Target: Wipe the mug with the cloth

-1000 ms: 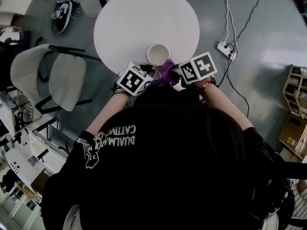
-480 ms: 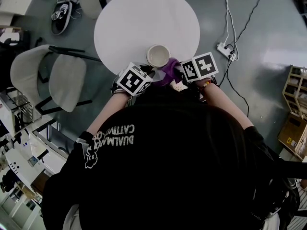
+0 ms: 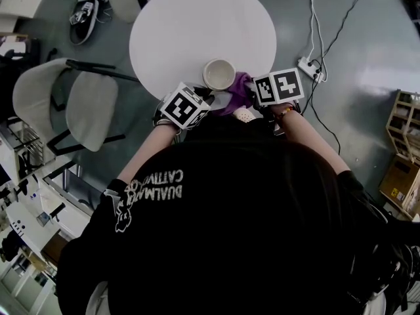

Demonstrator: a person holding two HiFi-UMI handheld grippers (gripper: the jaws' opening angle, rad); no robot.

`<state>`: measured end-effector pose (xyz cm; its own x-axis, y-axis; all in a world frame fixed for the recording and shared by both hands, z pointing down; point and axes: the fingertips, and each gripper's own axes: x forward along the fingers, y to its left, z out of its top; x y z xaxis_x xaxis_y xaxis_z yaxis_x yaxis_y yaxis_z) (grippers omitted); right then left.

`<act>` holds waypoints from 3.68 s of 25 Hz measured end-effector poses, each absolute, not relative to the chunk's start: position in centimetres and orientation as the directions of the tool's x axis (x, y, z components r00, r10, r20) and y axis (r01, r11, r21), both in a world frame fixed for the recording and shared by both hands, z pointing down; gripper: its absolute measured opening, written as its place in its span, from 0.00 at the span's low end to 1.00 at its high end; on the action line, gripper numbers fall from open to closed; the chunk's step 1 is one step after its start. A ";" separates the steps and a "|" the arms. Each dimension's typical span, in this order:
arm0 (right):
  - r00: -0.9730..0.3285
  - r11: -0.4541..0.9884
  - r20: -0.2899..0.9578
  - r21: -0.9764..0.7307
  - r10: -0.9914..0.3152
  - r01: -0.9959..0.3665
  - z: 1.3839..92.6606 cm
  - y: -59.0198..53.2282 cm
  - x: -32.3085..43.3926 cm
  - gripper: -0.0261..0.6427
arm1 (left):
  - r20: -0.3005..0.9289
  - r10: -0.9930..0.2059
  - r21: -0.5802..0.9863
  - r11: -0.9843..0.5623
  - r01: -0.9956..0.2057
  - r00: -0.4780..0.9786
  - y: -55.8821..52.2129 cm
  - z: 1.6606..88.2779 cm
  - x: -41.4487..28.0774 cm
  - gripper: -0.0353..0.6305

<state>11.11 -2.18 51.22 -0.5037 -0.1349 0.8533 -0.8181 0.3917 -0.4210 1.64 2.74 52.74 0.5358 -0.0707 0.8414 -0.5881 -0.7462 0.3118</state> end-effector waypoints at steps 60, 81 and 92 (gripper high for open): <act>-0.400 0.495 0.866 -0.217 -0.301 -0.842 49.1 -15.2 -2.8 0.15 | 0.659 0.017 0.462 -0.797 -0.388 0.752 -1.2 51.8 -7.6 0.17; -0.412 0.773 0.895 -0.140 -0.168 -0.618 49.5 -22.1 -17.4 0.15 | 0.618 -0.009 0.463 -0.804 -0.373 0.786 -6.9 50.6 -15.4 0.17; -0.461 0.928 0.881 -0.078 -0.107 -0.364 48.6 -19.1 -21.7 0.15 | 0.620 -0.039 0.475 -0.776 -0.414 0.784 -7.0 51.0 -15.9 0.17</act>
<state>-21.75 -19.10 48.56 -0.4614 -0.1073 0.8807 -0.3643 0.9280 -0.0778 -15.94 -7.03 50.99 0.7837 -0.0386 0.6200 -0.4141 -0.7764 0.4751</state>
